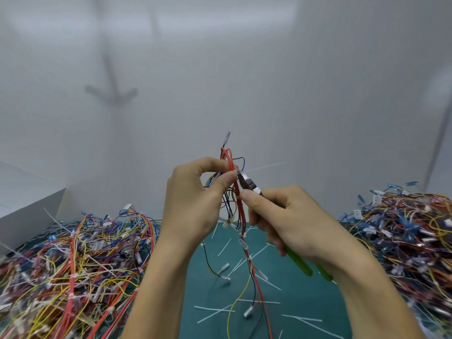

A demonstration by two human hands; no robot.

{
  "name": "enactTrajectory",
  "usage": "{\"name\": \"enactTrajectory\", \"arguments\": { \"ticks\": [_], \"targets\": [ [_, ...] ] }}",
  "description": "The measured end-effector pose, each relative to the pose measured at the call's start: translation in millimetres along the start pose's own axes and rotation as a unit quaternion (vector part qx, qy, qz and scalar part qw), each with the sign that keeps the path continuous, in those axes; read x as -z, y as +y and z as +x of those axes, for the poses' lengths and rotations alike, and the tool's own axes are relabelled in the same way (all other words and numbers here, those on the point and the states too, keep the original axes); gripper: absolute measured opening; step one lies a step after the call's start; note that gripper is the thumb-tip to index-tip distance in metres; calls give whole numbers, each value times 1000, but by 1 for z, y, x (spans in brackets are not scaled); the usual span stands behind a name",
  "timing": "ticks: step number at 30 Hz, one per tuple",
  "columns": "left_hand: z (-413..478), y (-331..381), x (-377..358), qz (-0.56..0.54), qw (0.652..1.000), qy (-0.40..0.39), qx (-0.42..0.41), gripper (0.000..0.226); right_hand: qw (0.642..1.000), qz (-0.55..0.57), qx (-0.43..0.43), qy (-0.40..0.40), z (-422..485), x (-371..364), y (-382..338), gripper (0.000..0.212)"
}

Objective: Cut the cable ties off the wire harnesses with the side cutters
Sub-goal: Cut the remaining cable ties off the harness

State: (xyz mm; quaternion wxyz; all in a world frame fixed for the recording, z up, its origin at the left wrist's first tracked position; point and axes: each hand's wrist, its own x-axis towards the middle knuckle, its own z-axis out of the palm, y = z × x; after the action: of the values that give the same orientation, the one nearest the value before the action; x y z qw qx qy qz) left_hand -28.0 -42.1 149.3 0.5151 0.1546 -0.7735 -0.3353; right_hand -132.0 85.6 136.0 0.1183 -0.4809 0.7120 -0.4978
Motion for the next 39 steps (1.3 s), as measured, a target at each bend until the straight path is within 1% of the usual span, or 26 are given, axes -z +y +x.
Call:
{"name": "enactTrajectory", "arguments": {
  "ticks": [9, 11, 14, 17, 18, 20, 22, 23, 26, 28, 30, 33, 37, 39],
  "targets": [
    [-1, 2, 1, 7, 1000, 4, 2, 2, 1000, 5, 7, -2, -1, 0, -2, 62],
    [-2, 0, 1, 4, 1000, 3, 5, 2, 1000, 13, 1, -7, -1, 0, -2, 59],
    [-1, -2, 1, -13, 1000, 3, 17, 1, 997, 63, -21, -36, -3, 0, -4, 51],
    [0, -5, 1, -46, 998, 7, 33, 1, 987, 144, -34, -58, -5, 2, -10, 47],
    [0, -5, 2, -67, 997, 6, 44, 2, 985, 165, -35, -47, -5, 4, -11, 46],
    [0, -6, 4, -111, 992, 2, 65, 3, 984, 177, -30, 2, -5, 7, -11, 44],
    [0, -5, 5, -143, 987, 7, 79, 4, 987, 153, -18, 52, -4, 10, -6, 38],
    [0, -4, 6, -158, 984, 12, 84, 5, 989, 136, -14, 63, -3, 11, -4, 35],
    [-1, -1, 6, -200, 974, 39, 95, 5, 994, 94, -12, 50, -3, 10, 0, 28],
    [-1, -1, 6, -214, 971, 38, 100, 5, 995, 89, 6, 43, -3, 4, -3, 18],
    [-2, 0, 4, -206, 973, 10, 100, 7, 993, 94, 33, 59, -2, -2, -5, 14],
    [-4, 1, 3, -178, 978, -29, 101, 9, 989, 76, 61, 109, 0, -10, -7, 12],
    [-4, 0, 6, -64, 995, -45, 63, 12, 974, 102, 82, 188, 3, -13, -6, 7],
    [-5, 3, 7, -28, 998, -46, 40, 19, 967, 115, 85, 210, 3, -12, -6, 7]
  ]
}}
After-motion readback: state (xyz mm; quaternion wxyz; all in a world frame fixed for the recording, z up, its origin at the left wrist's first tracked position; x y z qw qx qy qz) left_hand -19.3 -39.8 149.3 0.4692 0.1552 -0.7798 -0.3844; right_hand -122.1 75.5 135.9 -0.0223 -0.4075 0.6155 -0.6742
